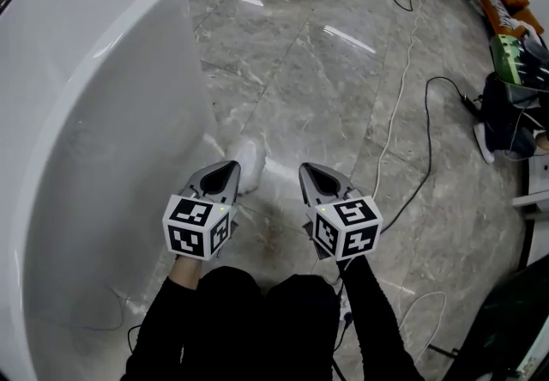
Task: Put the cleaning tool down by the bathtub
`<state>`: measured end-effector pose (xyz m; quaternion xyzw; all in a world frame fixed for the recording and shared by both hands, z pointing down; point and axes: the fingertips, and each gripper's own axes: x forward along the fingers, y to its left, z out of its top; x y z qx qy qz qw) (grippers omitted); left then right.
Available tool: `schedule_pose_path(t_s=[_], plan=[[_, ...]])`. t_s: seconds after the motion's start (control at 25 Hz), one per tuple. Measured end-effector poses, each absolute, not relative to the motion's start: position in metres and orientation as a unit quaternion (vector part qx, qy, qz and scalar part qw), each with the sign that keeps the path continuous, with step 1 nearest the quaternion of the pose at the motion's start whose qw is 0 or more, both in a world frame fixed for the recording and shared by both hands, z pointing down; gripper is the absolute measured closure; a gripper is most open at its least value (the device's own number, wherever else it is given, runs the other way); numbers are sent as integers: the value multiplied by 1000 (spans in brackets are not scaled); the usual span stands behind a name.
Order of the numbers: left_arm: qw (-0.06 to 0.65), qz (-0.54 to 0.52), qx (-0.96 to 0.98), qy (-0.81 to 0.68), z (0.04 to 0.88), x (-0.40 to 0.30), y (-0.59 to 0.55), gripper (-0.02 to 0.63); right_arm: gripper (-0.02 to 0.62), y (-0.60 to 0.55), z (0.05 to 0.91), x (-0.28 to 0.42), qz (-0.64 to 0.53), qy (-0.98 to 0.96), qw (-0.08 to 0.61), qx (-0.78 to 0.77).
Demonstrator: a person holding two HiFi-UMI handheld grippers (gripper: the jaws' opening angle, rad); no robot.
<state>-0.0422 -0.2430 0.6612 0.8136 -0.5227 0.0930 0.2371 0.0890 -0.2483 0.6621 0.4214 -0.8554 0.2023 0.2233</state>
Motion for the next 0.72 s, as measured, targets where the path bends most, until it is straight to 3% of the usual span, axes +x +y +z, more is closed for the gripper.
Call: schedule_pose_path(t_s=[0.72], plan=[[240, 103, 813, -520, 668, -38, -245, 598, 595, -243, 658, 83, 183, -861, 228, 415]])
